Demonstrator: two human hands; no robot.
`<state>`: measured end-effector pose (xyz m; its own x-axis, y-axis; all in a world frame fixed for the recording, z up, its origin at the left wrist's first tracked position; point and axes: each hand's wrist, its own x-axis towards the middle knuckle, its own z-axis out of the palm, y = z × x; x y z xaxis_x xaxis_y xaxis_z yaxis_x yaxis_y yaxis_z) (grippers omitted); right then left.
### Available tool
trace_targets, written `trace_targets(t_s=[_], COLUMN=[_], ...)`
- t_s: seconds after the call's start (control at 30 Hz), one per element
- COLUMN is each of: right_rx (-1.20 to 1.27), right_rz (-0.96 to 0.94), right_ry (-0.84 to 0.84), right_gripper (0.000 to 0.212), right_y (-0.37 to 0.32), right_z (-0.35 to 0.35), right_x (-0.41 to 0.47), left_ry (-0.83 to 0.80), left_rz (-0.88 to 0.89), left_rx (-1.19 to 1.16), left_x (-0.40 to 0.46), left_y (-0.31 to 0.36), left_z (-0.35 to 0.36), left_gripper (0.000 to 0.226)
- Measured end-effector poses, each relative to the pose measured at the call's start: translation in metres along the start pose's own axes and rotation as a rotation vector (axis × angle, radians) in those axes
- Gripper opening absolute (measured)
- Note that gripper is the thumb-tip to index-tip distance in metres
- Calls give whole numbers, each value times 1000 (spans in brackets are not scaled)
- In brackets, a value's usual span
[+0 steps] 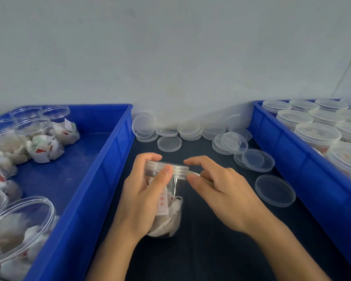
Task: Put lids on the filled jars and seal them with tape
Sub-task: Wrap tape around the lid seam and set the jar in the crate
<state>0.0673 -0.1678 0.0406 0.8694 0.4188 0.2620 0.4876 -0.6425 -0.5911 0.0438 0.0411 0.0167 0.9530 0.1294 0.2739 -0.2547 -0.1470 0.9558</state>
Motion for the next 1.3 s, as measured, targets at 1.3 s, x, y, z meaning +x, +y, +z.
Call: trace_targets(t_s=[1.3], right_rx=[115], right_rz=[111], right_ry=[2], right_gripper=[59], right_y=[-11], right_z=[12], right_x=[1], left_ry=[192], left_rz=[138], left_rx=[120], left_x=[-1], left_y=[-8], left_z=[18], left_gripper=[56])
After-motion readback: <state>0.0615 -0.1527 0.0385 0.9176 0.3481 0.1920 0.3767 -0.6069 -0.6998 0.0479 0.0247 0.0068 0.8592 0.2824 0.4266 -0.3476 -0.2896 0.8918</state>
